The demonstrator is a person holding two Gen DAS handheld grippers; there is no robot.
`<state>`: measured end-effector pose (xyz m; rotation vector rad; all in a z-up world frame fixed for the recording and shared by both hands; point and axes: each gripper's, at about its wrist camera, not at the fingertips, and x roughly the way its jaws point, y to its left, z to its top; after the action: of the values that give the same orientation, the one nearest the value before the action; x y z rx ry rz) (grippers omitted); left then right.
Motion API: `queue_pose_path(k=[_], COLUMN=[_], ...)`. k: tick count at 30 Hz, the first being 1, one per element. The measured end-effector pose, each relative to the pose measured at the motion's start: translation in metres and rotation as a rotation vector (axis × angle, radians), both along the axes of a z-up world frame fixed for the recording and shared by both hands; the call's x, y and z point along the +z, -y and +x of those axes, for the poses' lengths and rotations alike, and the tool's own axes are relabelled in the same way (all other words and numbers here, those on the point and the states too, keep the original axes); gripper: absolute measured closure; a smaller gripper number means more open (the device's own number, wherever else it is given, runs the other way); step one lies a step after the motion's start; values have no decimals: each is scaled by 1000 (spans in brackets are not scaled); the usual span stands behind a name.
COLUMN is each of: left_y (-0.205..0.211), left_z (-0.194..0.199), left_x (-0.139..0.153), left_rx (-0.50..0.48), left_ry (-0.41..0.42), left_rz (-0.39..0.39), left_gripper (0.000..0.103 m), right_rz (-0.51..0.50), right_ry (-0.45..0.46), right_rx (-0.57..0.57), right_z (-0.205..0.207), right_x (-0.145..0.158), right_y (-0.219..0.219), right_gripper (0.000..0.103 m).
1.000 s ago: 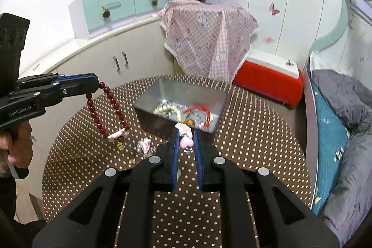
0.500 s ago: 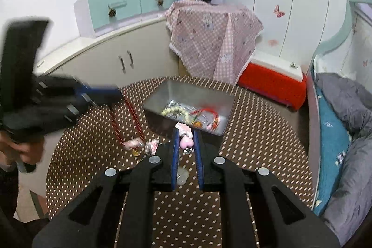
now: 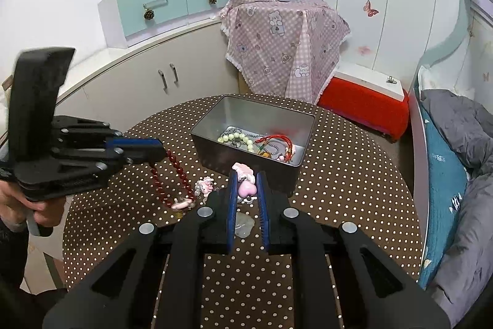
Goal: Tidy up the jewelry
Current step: 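Lower the red necklace and pink charm into the grey box, open both tools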
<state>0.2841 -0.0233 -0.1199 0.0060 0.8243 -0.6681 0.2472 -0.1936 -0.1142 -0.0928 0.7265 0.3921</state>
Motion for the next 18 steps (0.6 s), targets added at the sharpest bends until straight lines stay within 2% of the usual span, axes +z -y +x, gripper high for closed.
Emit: queue_pose_path(k=[1,2,3,4,6,7,8,10,11,13,18], left_y=[-7,-7,5,11,-1,3,4,-4,-5,-5,-6], left_z=[2,2,-3,-4,3,0,-1,0,-1,-6,-9], left_x=[-3,-4,-9,-15,-21,-21,-21,-17,-14,-3,25], left_rx=[-29,-13,45,46,8,27,32,21,23,29,30], left_ry=[-59,-65,31,56,-66,-21,8,-25,-14,40,107], left_rz=[-108,-103,108,190,11,89,129,42,36,74,64], left_gripper=[95,95,95,95,95,95,95,95,95,95,95], right_rz=[1,0,-1,0,2,1,4,4,1,5,10], right_ry=[0,-3,-7,-10,-14,-14,-14,-14,-13,-9,11], right_rx=[2,3,2,0,0,0,0,-2,-3,-3,-2], right_z=[0,-1,-1,-1,-1,-1,-1,-1,-1,-1,1], right_x=[0,-1,-2,-3,-4,-4,-4,-3,-3,-1,7], right_y=[0,0,0,0,0,0,1,1,1,1,1], right_gripper=[92,92,92,92,92,92,92,92,92,92,92])
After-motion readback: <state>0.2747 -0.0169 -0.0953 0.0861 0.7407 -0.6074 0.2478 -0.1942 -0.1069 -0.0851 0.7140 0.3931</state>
